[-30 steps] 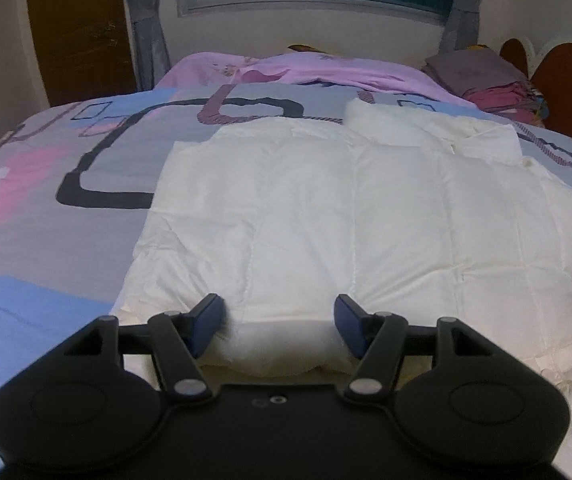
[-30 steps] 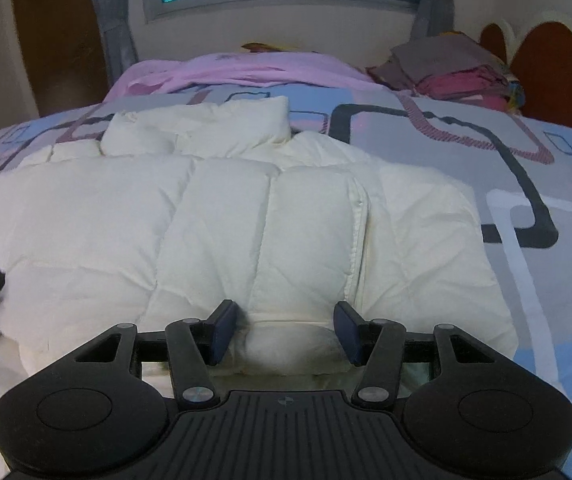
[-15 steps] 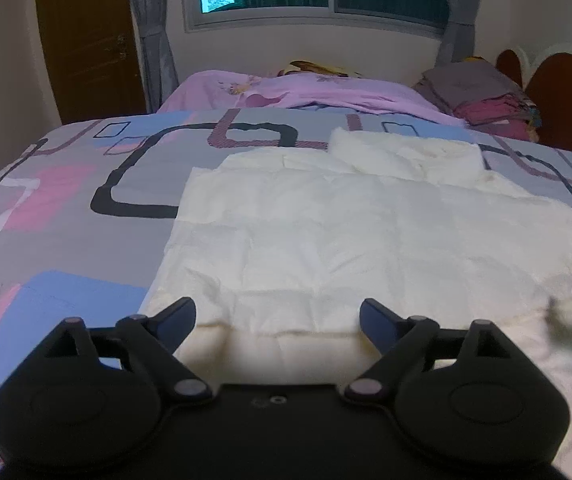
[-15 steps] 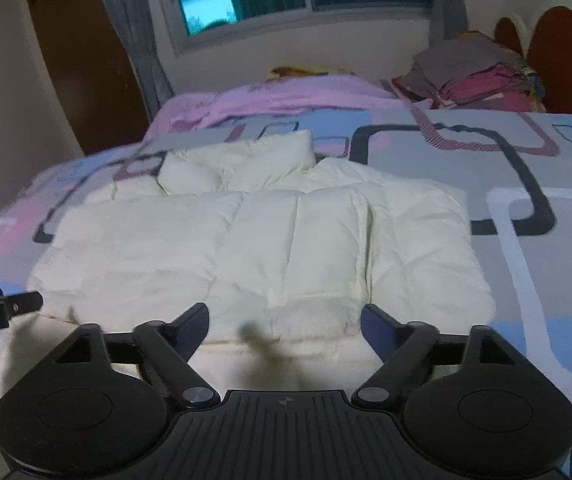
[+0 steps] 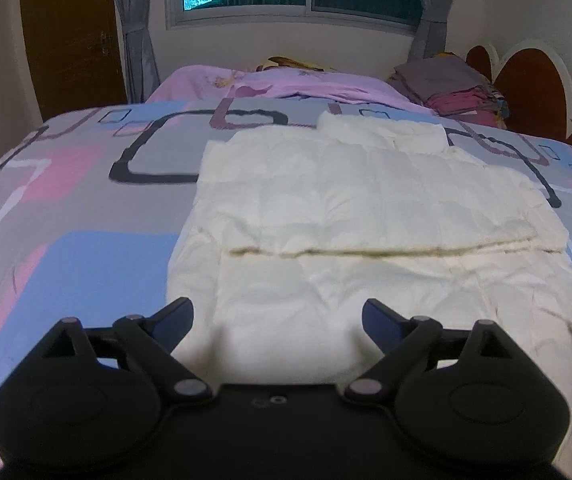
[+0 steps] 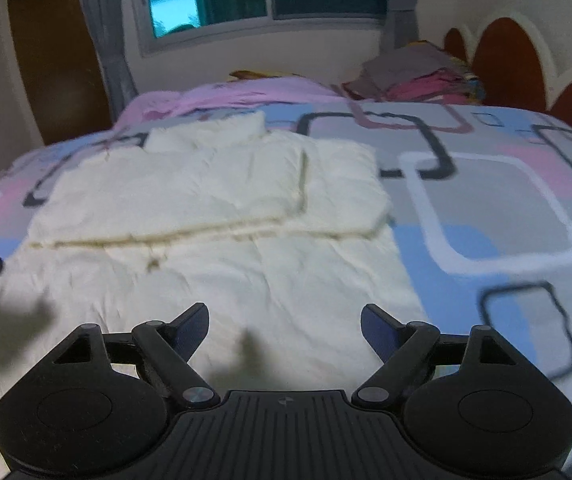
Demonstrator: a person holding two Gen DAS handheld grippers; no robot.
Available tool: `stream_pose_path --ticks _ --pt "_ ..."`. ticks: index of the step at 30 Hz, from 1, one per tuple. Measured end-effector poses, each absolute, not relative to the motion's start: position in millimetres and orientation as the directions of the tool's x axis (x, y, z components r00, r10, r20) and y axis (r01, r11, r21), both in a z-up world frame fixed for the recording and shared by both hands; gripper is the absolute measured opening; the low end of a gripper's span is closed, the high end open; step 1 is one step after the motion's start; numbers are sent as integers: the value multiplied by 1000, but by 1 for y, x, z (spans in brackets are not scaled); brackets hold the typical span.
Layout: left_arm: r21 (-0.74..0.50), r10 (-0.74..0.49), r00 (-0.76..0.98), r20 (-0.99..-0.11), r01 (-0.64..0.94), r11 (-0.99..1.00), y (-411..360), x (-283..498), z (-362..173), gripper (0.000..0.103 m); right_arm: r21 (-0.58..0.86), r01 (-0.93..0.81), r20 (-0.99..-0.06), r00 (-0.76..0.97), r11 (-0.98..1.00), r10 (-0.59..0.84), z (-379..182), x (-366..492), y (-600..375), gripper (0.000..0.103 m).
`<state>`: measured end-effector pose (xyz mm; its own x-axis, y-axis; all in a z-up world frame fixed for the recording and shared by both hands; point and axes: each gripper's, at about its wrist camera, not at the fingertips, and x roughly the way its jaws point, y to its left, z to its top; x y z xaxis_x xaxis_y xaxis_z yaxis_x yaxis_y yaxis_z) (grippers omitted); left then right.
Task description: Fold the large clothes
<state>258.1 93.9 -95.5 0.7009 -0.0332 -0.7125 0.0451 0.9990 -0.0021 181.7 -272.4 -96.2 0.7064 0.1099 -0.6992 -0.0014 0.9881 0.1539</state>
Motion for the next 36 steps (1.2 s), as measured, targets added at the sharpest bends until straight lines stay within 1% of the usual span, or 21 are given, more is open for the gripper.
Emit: stream_pose_path --ticks 7,14,20,24,27,30,31,32,33,34,35,36 --pt "-27 -43 666 -745 35 999 128 219 -108 91 127 82 -729 684 989 37 -104 132 -287 83" --pt "-84 -58 614 -787 -12 996 161 182 -126 91 120 147 -753 658 982 -7 -114 102 -306 83" --pt "-107 -69 582 -810 -32 994 175 158 -140 91 143 172 -773 635 975 1 -123 86 -317 83" --pt "-169 -105 565 -818 -62 984 182 147 -148 89 168 185 -790 612 968 20 -133 77 -321 83" --pt "-204 -133 560 -818 -66 977 186 140 -152 87 222 193 -796 602 956 63 -141 71 -325 83" --pt "-243 -168 563 -809 -61 968 190 137 -154 78 274 202 -799 592 940 106 -146 66 -328 83" --pt "-257 -180 563 -807 -59 965 191 136 -154 74 289 202 -798 590 936 119 -147 64 -328 83" --pt "-269 -193 563 -804 -54 962 192 135 -154 67 296 198 -797 590 935 127 -146 64 -327 83" --pt "-286 -211 561 -801 -49 957 192 134 -154 62 295 190 -799 587 937 132 -146 63 -325 82" --pt "-301 -227 558 -799 -44 952 192 133 -154 55 295 179 -800 583 939 140 -146 62 -324 73" --pt "-311 -238 555 -797 -40 950 192 133 -155 47 297 174 -800 582 939 145 -146 62 -323 71" --pt "-320 -249 552 -796 -34 947 191 133 -155 43 299 172 -799 583 939 148 -145 62 -322 66"
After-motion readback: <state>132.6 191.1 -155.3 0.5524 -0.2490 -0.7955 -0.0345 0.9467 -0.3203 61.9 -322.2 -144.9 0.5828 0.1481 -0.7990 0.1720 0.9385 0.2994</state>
